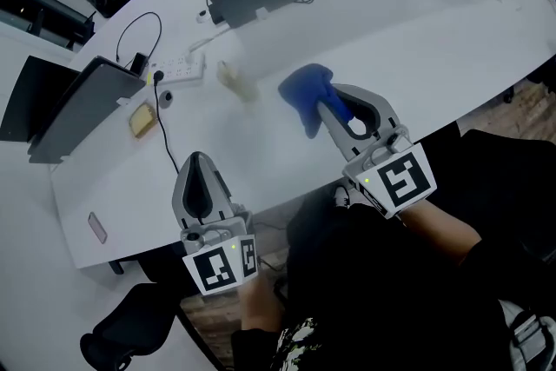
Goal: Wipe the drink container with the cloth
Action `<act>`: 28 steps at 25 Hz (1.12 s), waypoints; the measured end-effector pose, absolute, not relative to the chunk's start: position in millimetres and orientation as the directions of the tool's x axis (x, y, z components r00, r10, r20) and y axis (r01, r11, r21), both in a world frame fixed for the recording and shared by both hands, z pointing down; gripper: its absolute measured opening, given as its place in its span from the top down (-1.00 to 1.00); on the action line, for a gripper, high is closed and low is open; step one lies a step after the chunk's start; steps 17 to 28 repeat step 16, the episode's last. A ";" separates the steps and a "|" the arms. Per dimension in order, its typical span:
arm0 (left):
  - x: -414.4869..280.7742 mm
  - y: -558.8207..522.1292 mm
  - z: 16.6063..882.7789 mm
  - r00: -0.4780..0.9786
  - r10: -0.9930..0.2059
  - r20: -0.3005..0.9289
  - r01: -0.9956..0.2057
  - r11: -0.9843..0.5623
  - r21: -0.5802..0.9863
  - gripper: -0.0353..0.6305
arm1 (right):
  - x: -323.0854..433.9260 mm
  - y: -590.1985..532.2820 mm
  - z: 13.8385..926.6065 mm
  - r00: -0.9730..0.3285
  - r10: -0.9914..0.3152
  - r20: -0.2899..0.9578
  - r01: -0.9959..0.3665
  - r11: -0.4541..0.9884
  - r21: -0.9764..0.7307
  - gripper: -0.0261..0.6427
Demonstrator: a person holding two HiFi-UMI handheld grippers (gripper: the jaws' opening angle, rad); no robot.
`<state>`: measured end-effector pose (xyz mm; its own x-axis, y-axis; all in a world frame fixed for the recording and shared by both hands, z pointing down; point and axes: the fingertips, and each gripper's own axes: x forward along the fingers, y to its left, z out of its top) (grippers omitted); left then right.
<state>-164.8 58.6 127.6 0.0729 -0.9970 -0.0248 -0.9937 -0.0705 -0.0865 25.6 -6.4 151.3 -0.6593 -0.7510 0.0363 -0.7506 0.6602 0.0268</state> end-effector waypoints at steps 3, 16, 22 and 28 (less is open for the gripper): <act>-160.9 58.8 121.9 0.087 -0.995 -0.046 -0.992 -0.082 -0.100 0.88 | 25.4 -5.3 148.7 -0.658 -0.752 0.029 -0.751 0.659 0.036 0.74; -150.4 70.8 115.5 0.100 -0.993 -0.060 -0.987 -0.091 -0.131 0.88 | 27.8 6.3 148.2 -0.666 -0.746 0.016 -0.746 0.666 0.014 0.74; -150.4 70.8 115.5 0.100 -0.993 -0.060 -0.987 -0.091 -0.131 0.88 | 27.8 6.3 148.2 -0.666 -0.746 0.016 -0.746 0.666 0.014 0.74; -150.4 70.8 115.5 0.100 -0.993 -0.060 -0.987 -0.091 -0.131 0.88 | 27.8 6.3 148.2 -0.666 -0.746 0.016 -0.746 0.666 0.014 0.74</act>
